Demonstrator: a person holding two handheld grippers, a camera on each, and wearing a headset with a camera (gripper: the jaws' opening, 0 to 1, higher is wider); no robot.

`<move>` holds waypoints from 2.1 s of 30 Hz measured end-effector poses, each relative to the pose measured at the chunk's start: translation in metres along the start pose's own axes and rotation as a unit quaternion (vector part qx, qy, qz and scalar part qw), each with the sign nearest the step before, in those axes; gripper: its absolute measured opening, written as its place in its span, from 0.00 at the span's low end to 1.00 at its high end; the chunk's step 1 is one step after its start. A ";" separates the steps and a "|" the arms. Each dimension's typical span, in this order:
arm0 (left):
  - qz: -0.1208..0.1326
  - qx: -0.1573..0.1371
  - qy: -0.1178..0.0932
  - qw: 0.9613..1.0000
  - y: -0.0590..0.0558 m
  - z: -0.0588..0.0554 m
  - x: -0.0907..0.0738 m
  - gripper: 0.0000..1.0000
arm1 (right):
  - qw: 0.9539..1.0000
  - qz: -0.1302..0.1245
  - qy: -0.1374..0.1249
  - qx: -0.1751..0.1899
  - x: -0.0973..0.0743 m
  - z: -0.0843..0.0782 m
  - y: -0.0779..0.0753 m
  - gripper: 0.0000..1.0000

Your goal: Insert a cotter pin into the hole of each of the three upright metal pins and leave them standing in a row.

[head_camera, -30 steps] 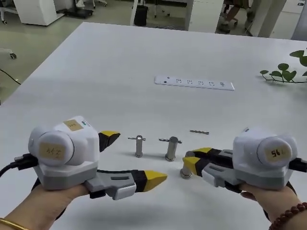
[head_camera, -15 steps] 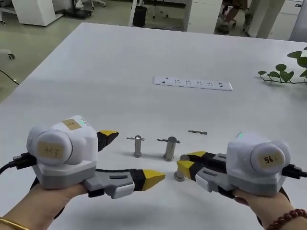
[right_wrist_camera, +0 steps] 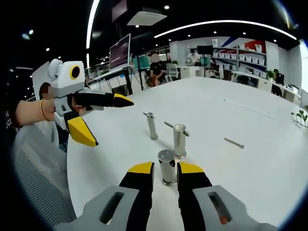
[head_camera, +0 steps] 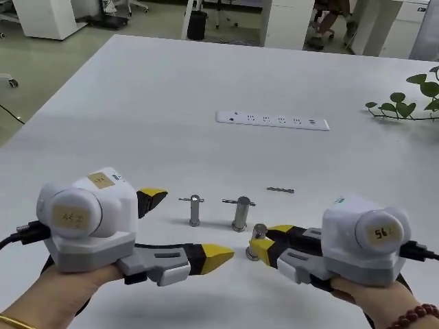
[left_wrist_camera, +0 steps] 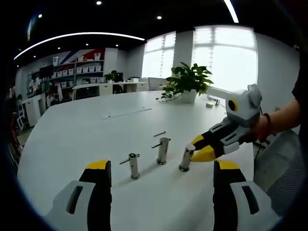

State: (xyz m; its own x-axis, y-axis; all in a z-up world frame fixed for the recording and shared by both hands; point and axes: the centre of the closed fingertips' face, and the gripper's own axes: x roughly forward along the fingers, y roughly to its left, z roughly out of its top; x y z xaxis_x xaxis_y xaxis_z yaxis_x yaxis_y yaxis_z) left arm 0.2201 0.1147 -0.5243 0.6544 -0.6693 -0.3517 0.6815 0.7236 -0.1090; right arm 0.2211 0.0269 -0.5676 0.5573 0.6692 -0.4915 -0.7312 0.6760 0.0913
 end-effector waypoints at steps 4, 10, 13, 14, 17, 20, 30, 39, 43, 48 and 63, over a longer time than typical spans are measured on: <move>0.000 0.000 0.001 1.000 -0.001 0.000 0.000 0.86 | 1.000 0.008 -0.001 0.000 -0.005 0.004 -0.001 0.17; -0.001 0.000 0.001 1.000 -0.002 0.000 0.001 0.86 | 0.999 0.020 -0.003 0.025 -0.010 0.014 -0.008 0.19; -0.001 0.000 0.001 1.000 -0.003 0.000 0.000 0.86 | 0.999 0.021 -0.003 0.027 -0.014 0.021 -0.013 0.20; 0.000 0.000 0.001 1.000 -0.003 0.000 0.000 0.86 | 0.999 0.023 -0.001 0.027 -0.014 0.022 -0.014 0.20; 0.000 0.000 0.001 1.000 -0.002 0.000 0.000 0.86 | 0.999 0.030 -0.003 0.025 -0.018 0.030 -0.018 0.20; 0.000 0.000 0.001 1.000 -0.002 0.000 0.000 0.86 | 0.999 0.037 0.004 0.015 -0.020 0.035 -0.020 0.20; 0.006 0.002 -0.002 1.000 0.002 0.001 -0.001 0.86 | 0.997 0.042 0.053 -0.035 -0.018 0.043 -0.041 0.18; 0.005 0.003 0.000 1.000 0.002 0.000 -0.001 0.86 | 0.992 0.036 0.100 -0.074 -0.010 0.042 -0.063 0.19; 0.004 0.004 0.004 1.000 0.002 -0.002 0.000 0.86 | 0.988 0.031 0.119 -0.091 -0.003 0.038 -0.073 0.17; 0.002 0.004 0.004 1.000 0.001 -0.002 0.001 0.86 | 0.985 0.020 0.138 -0.105 0.007 0.033 -0.087 0.17; 0.003 0.006 0.009 1.000 0.002 -0.004 0.001 0.86 | 0.971 0.019 0.192 -0.142 0.036 0.019 -0.121 0.16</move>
State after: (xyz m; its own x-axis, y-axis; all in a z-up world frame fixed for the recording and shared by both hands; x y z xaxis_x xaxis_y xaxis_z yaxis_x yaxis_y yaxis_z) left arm 0.2210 0.1164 -0.5288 0.6531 -0.6614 -0.3689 0.6812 0.7259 -0.0954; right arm 0.3373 -0.0246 -0.5801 0.3797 0.4906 -0.7844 -0.8576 0.5046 -0.0996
